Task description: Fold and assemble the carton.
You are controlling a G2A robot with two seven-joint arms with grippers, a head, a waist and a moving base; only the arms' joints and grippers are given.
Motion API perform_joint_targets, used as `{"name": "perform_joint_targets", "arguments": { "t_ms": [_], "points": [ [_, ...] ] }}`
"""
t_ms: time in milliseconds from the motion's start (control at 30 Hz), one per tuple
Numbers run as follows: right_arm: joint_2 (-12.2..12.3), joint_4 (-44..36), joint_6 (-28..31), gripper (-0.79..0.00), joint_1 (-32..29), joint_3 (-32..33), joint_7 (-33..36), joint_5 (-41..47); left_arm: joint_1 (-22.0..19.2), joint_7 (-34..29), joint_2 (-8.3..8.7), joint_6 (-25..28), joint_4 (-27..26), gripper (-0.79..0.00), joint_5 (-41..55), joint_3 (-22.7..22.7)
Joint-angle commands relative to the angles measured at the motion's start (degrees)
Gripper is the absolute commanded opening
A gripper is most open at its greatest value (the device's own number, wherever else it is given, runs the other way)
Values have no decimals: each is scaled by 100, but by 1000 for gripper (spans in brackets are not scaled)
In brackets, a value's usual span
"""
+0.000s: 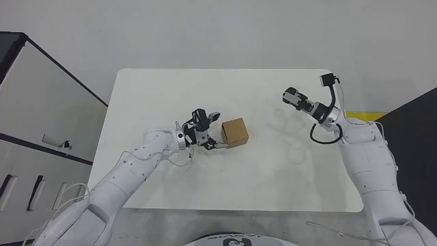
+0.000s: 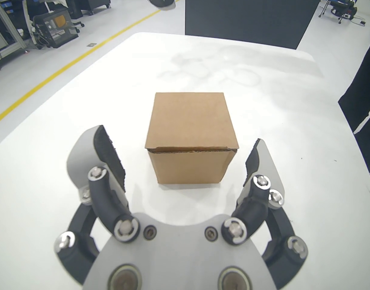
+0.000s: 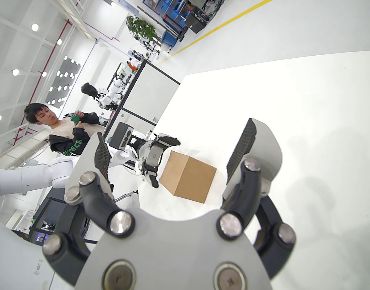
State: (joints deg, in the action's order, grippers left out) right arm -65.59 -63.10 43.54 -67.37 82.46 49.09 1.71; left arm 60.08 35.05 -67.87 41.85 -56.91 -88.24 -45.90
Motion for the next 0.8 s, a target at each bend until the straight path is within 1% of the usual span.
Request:
{"name": "perform_joint_targets", "arguments": {
  "t_ms": [0, 167, 267, 367, 467, 500, 767],
  "points": [
    [0, 0, 0, 0, 0, 0, 0, 0, 144, -53, 131, 65, -287, 0, 15, -289],
    [0, 0, 0, 0, 0, 0, 0, 0, 585, -361, 434, 197, -1126, 0, 107, -1072],
    [0, 0, 0, 0, 0, 0, 0, 0, 893, -536, 582, 271, -1649, 0, 299, -1567],
    [0, 0, 0, 0, 0, 0, 0, 0, 1200, -773, 700, 289, -2155, 0, 361, -1979],
    [0, 0, 0, 0, 0, 0, 0, 0, 1468, -958, 779, 369, -2573, 0, 489, -2276],
    [0, 0, 0, 0, 0, 0, 0, 0, 1550, -1025, 796, 336, -2657, 0, 553, -2365],
    [0, 0, 0, 0, 0, 0, 0, 0, 1550, -1025, 797, 336, -2657, -1, 553, -2365]
  ]
}}
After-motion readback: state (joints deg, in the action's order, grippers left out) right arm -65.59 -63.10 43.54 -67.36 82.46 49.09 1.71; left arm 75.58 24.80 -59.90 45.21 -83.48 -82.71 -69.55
